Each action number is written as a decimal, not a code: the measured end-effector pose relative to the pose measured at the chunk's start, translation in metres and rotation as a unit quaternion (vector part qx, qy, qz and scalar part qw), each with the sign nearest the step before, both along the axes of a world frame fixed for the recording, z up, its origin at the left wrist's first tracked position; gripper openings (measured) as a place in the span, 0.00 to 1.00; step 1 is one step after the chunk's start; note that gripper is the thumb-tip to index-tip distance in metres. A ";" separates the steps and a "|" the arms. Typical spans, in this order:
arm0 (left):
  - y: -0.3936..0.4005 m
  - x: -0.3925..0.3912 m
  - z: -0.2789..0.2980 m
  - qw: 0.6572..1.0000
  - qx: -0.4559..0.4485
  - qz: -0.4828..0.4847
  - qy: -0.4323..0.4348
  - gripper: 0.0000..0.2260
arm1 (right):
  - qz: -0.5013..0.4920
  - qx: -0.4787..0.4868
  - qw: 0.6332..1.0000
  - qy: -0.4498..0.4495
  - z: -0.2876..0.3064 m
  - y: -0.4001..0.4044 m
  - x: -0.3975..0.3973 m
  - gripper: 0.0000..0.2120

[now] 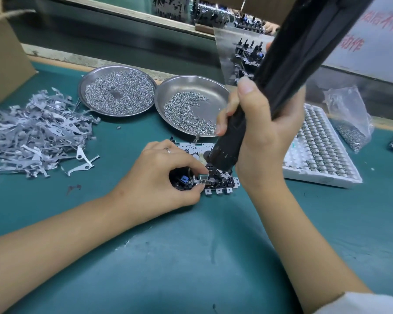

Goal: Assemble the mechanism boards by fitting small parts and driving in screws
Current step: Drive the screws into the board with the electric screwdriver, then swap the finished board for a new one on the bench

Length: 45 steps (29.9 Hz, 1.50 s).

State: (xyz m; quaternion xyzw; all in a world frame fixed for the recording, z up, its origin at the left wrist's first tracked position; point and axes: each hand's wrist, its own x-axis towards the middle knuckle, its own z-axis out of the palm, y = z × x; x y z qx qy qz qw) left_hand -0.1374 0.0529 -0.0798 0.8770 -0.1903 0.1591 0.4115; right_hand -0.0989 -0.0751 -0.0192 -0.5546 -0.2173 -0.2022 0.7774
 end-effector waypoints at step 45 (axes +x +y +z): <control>0.007 0.013 -0.006 0.974 -0.203 0.090 -0.037 0.08 | -0.338 -0.662 0.669 -0.003 -0.050 -0.171 -0.091 0.16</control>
